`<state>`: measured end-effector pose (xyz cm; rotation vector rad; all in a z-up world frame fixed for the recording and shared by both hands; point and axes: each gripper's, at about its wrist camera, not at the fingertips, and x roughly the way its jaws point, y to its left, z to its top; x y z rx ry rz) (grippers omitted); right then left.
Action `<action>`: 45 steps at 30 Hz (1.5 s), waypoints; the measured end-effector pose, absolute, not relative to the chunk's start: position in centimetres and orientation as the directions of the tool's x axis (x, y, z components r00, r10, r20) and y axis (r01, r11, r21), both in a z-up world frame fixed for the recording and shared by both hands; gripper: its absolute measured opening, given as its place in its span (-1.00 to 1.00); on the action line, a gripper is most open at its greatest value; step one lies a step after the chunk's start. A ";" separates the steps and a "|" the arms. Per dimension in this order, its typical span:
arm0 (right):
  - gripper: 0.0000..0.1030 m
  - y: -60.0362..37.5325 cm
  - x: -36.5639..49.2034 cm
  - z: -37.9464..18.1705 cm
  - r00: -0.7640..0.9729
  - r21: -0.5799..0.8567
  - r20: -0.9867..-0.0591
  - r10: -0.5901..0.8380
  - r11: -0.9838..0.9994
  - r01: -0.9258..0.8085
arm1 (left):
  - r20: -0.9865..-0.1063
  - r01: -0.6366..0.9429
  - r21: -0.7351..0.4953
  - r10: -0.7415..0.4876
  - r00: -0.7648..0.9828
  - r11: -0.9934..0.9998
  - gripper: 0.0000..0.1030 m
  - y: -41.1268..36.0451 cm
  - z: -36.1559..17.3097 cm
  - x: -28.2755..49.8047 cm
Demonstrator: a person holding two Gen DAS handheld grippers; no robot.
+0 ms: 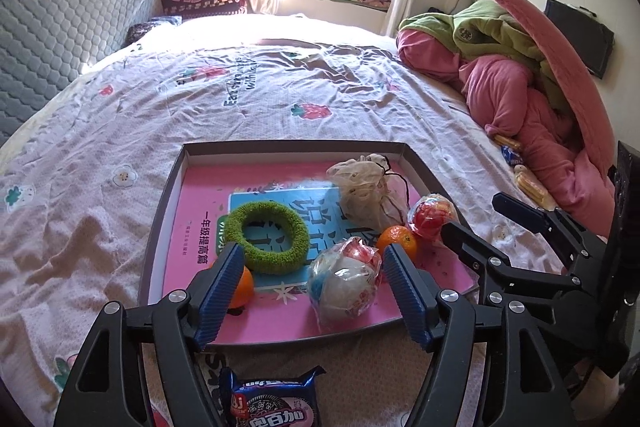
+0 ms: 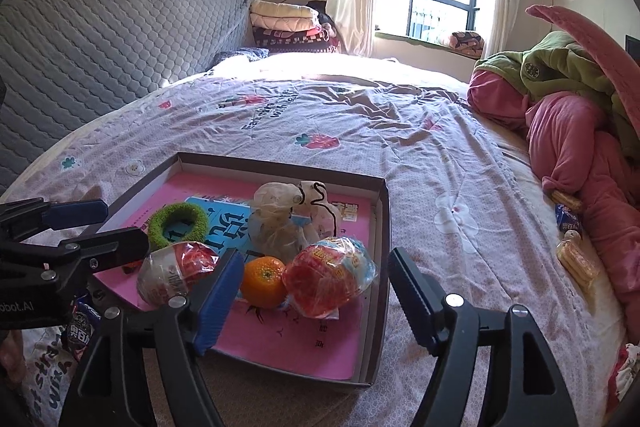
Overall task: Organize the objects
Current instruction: 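Withdraw both open tools from the tray back over the bedspread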
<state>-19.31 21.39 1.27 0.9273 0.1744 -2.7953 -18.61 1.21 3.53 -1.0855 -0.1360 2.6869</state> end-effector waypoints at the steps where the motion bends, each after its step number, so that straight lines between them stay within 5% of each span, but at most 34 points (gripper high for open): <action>1: 0.44 21.4 -19.2 1.4 -0.789 -0.049 -0.596 -0.145 -0.975 0.216 | -0.669 -0.181 -0.176 0.253 -0.699 -0.968 0.44 1.0 3.7 -18.4; 22: 0.54 21.6 -16.2 3.2 -0.810 -0.009 -0.557 -0.186 -0.973 0.229 | -0.643 -0.119 -0.151 0.189 -0.742 -0.981 0.50 -1.7 5.4 -14.9; 45: 0.55 21.9 -10.4 2.6 -0.793 0.040 -0.578 -0.193 -0.977 0.209 | -0.712 -0.121 -0.114 0.166 -0.682 -0.986 0.50 -1.8 2.7 -9.5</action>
